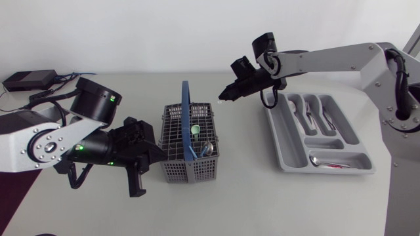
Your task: Unload the cutlery basket into the drawer organizer.
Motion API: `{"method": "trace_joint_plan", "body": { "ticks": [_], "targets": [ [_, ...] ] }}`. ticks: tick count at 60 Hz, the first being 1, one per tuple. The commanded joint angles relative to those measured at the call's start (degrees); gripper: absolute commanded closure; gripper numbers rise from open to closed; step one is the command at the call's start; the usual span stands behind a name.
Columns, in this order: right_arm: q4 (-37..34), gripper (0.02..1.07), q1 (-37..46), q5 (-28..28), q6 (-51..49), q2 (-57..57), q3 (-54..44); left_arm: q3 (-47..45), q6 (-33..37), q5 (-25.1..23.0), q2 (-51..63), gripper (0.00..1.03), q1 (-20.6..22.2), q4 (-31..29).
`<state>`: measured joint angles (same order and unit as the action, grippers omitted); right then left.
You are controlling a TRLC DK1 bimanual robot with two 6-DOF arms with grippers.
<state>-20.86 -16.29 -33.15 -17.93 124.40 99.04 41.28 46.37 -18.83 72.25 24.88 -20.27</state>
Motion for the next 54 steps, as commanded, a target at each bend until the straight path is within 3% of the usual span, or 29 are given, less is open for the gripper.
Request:
{"method": "trace_joint_plan", "body": {
  "ticks": [1,9,23,32,46,54],
  "targets": [
    [-1.29,1.01,-1.11,-0.78,1.67,2.08,2.03,-2.43,0.74,-0.51,0.09,0.89,-0.19,-2.32],
    [-1.64,1.01,-1.99,-0.78,1.67,2.08,2.47,-2.52,1.62,-0.24,0.09,0.89,-2.12,-2.49],
    [-2.08,1.01,-2.87,-0.78,1.76,2.78,3.7,-1.02,6.19,-0.07,0.09,0.89,-9.59,-3.9],
    [-2.6,1.01,-3.31,-0.78,1.76,3.13,4.67,-0.14,6.1,-0.51,-6.51,0.89,-8.71,-8.64],
    [-3.22,1.01,-4.18,-0.43,1.85,5.06,6.34,-0.85,5.13,-4.02,-12.22,0.89,-3.53,-17.34],
    [-4.01,1.01,-4.71,-0.34,1.94,6.03,8.09,-3.48,6.72,-4.46,-12.04,0.89,-1.77,-17.43]
  ]
}}
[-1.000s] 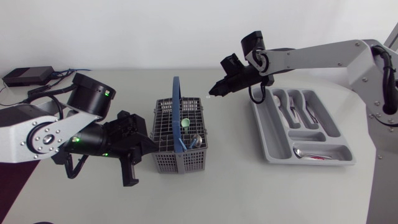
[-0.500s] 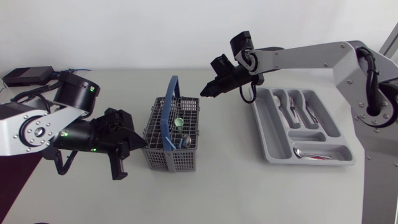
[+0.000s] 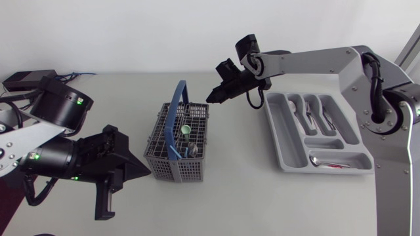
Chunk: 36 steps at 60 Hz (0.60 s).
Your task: Unload the cutlery basket into the drawer organizer.
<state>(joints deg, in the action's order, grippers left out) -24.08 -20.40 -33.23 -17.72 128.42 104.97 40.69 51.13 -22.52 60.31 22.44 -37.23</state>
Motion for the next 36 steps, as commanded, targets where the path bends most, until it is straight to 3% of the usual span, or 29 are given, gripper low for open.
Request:
{"method": "trace_joint_plan", "body": {
  "ticks": [1,7,15,24,36],
  "targets": [
    [-0.97,1.01,-0.69,-0.25,1.72,2.19,2.35,-3.25,2.22,-0.77,0.24,0.89,0.59,-0.21],
    [-1.76,1.01,-1.22,-0.25,1.63,3.24,3.84,-5.27,3.18,-0.77,4.46,0.89,0.06,3.83],
    [-4.05,1.01,-1.66,-0.96,1.02,3.68,4.37,-5.53,5.64,-0.68,10.79,0.89,-4.59,9.99],
    [-6.77,1.01,-1.48,-2.63,-1.88,2.71,2.43,-4.04,7.14,-0.68,17.21,0.89,-9.43,15.88],
    [-7.57,1.01,-1.48,-3.68,-4.35,-1.24,-3.37,-2.45,7.23,-0.68,20.81,0.89,-12.33,21.41]
  ]
}}
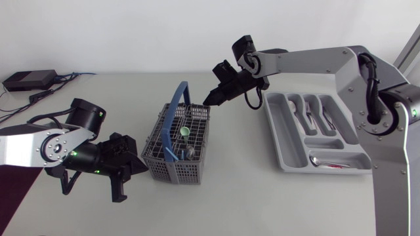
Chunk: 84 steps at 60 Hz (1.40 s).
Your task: Unload the cutlery basket into the drawer organizer.
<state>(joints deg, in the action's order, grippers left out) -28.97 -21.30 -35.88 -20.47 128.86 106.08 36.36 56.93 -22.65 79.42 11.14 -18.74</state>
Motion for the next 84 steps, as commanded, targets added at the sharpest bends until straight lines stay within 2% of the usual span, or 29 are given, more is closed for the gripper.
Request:
{"method": "trace_joint_plan", "body": {
  "ticks": [1,21,29,36,40,42,48,55,64,71,75,84],
  "targets": [
    [-2.67,1.01,-0.59,-1.04,-1.68,-2.12,-5.1,2.23,1.35,-0.64,1.97,0.89,-1.2,3.1],
    [-0.82,1.01,0.82,-1.56,-4.4,-12.93,-20.48,7.67,-1.73,-0.64,5.92,0.89,-1.29,6.09],
    [-0.21,1.01,2.84,-1.56,-4.49,-13.11,-21.53,8.03,-1.47,-0.55,4.87,0.89,-2.43,5.73],
    [0.49,1.01,3.28,-1.21,-4.14,-12.4,-21.27,7.85,0.99,-0.64,0.83,0.89,-5.51,0.9],
    [1.37,1.01,3.19,-0.77,-3.79,-11.96,-21.18,7.76,3.98,-0.81,-2.69,0.89,-7.71,-3.67],
    [1.37,1.01,3.19,-0.68,-3.7,-11.61,-20.92,7.76,6.53,-1.69,-5.33,0.89,-8.94,-8.06],
    [1.55,1.01,3.11,-0.6,-3.35,-11.08,-20.3,6.8,9.69,-3.62,-9.54,0.89,-9.38,-15.8],
    [1.55,1.01,2.84,-0.6,-3.26,-11.0,-20.13,3.89,11.54,-4.33,-14.82,0.89,-6.65,-22.57],
    [1.55,1.01,2.75,-0.51,-3.0,-10.82,-19.6,0.82,11.63,-5.65,-19.12,0.89,-1.29,-27.49],
    [1.55,1.01,2.75,-0.42,-2.82,-10.56,-18.9,-1.38,10.66,-5.91,-18.77,0.89,2.57,-26.87],
    [1.55,1.01,2.75,-0.42,-2.65,-9.77,-18.28,-2.43,8.99,-5.91,-17.1,0.89,4.16,-23.8],
    [1.2,1.01,2.23,-0.68,-2.56,-9.41,-18.28,-3.14,7.15,-5.91,-12.27,0.89,3.89,-16.68]
  ]
}}
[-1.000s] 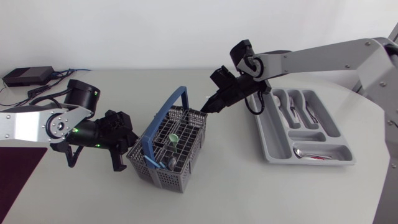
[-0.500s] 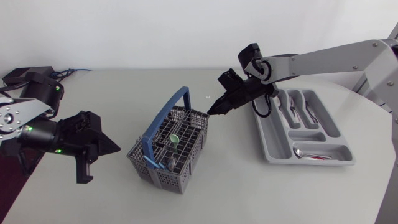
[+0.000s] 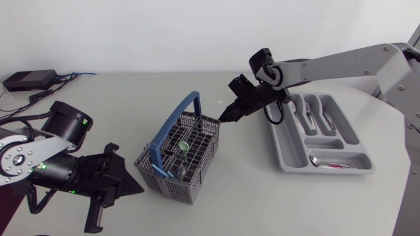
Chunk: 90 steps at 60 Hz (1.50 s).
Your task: Unload the cutlery basket into the drawer organizer.
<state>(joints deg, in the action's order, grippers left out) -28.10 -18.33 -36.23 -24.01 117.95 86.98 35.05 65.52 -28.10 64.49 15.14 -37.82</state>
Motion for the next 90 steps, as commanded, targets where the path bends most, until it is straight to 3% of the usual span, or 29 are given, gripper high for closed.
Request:
{"method": "trace_joint_plan", "body": {
  "ticks": [1,15,39,74,90],
  "targets": [
    [0.32,1.01,-0.75,-0.42,0.98,1.4,0.74,-1.74,-1.53,-0.47,3.01,0.89,-0.19,3.11],
    [-0.12,1.01,-1.18,-1.13,0.37,-0.88,-1.9,0.99,-1.8,-0.2,9.78,0.89,-3.09,10.84],
    [-0.47,1.01,1.36,-2.44,-2.36,-5.8,-8.58,11.8,-6.01,0.76,22.87,0.89,-2.74,19.81],
    [1.55,1.01,3.03,-2.71,-2.53,-13.54,-20.09,31.93,-9.71,1.03,37.64,0.89,-1.95,21.3],
    [3.49,1.01,1.63,-1.21,1.42,-13.27,-18.25,35.35,-9.71,1.11,41.51,0.89,-4.33,21.3]
  ]
}}
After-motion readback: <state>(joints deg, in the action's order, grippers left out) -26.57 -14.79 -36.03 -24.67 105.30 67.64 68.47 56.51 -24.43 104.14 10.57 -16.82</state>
